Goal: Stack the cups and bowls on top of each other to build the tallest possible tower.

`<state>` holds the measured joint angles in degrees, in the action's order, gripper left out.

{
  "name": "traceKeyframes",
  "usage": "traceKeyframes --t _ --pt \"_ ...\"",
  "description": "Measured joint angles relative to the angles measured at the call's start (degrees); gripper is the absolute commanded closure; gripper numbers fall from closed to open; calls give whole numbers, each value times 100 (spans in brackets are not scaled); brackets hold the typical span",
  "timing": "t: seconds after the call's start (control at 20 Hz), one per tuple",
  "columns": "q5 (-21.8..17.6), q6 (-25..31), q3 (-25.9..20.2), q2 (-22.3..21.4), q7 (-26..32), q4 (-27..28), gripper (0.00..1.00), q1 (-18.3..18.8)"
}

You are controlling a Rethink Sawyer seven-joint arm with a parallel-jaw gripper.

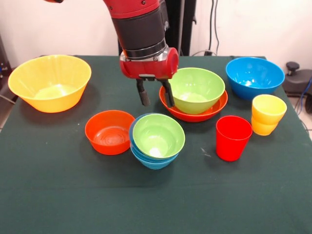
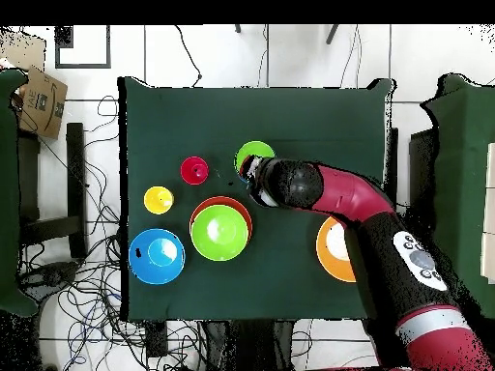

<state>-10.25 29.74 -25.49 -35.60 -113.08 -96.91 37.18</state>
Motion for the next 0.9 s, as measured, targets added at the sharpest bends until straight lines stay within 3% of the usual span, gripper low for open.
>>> traceKeyframes --t 0.55,0.9 --pt "-90 -1 4 -20 0 -24 0 -35" --pt "-210 -1 171 -290 0 -305 0 -414"
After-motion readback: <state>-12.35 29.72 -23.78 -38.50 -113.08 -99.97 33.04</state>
